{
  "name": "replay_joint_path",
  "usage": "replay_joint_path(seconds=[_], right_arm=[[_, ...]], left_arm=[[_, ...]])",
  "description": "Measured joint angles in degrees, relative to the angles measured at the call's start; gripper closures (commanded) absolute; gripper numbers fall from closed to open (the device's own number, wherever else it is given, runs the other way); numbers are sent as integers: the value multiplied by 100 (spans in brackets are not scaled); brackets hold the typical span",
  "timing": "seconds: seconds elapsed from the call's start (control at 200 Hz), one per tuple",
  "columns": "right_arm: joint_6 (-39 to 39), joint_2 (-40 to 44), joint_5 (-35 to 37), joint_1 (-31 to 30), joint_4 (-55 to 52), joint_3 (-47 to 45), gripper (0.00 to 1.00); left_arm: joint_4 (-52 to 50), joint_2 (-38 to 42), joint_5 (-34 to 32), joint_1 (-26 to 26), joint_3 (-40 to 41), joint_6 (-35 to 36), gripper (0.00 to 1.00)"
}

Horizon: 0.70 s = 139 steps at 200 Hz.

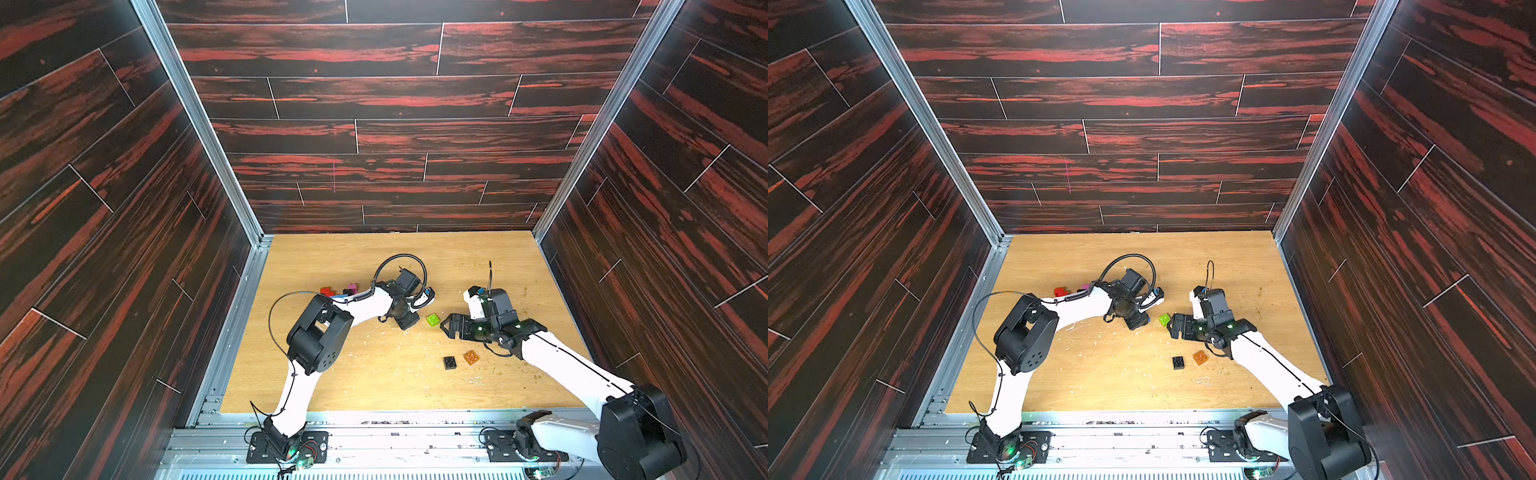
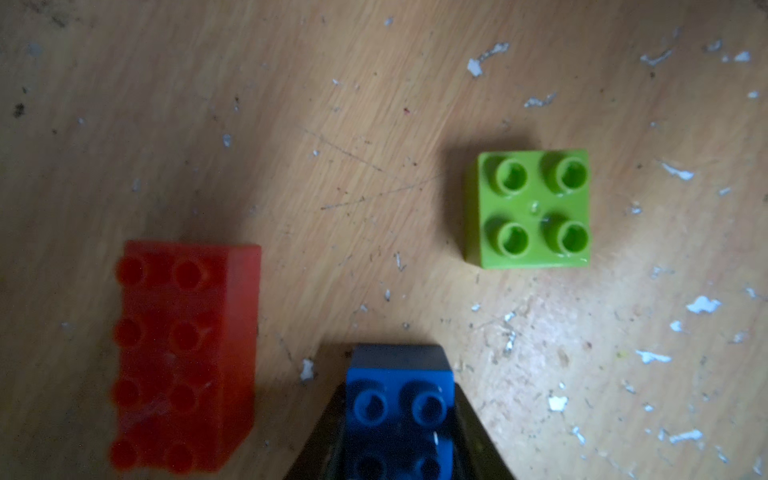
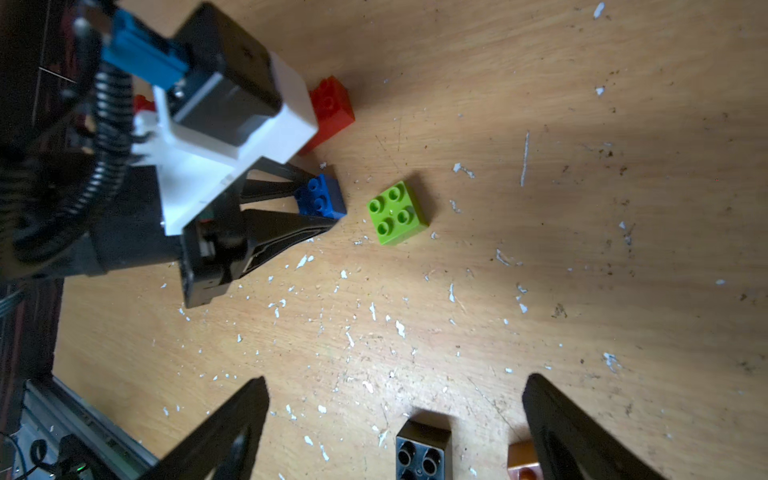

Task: Assemble the letter v with lego
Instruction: Pick up the lego brick from the center of the board.

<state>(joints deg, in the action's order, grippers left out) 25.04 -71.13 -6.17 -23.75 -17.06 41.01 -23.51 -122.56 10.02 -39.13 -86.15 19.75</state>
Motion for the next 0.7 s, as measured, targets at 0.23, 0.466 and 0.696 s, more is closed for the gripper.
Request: replay_joint_path(seconds=[0.23, 0.466, 0.696], right_arm=[[-4, 0, 109, 0, -11, -144, 1], [-46, 109, 337, 0, -57, -260, 2], [-118, 140, 439, 0, -72, -461, 2]], left_arm=[[50, 197, -138, -50, 269, -396, 81], [72, 367, -208, -162, 328, -1032, 82], [210, 562, -208, -302, 131, -1475, 82]])
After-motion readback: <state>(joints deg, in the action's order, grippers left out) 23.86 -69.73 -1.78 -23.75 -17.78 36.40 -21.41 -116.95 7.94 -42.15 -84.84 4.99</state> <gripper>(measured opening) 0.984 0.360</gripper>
